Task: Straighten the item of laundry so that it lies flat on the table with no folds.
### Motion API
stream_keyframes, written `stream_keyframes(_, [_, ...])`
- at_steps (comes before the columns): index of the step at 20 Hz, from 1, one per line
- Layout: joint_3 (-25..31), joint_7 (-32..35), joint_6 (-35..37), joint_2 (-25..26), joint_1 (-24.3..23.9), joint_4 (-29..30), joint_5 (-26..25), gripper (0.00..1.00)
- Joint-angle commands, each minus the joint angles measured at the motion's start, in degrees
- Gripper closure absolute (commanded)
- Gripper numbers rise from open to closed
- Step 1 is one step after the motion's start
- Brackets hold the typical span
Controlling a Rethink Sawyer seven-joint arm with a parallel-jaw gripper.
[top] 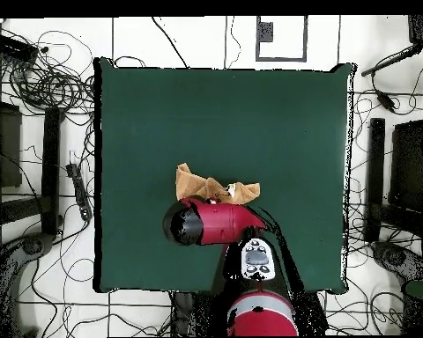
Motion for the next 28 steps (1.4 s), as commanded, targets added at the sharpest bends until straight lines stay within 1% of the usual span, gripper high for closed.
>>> stream_keyframes(1, [3.83,9.67,-4.43,3.2,-1.94,6.18,0.05,0.0])
stream_keyframes(2, [3.99,9.65,-5.38,2.97,-2.1,6.93,-0.3,0.0])
stream_keyframes(6, [3.87,9.33,-5.91,3.02,-2.05,6.96,-0.3,0.0])
stream_keyframes(14, [3.17,8.49,-4.31,3.63,-1.15,5.79,0.19,0.0])
stream_keyframes(16, [2.95,9.33,-5.21,3.46,-1.1,6.19,0.56,0.0])
stream_keyframes(28, [2.9,9.06,-4.86,4.36,-0.75,5.14,0.6,0.0])
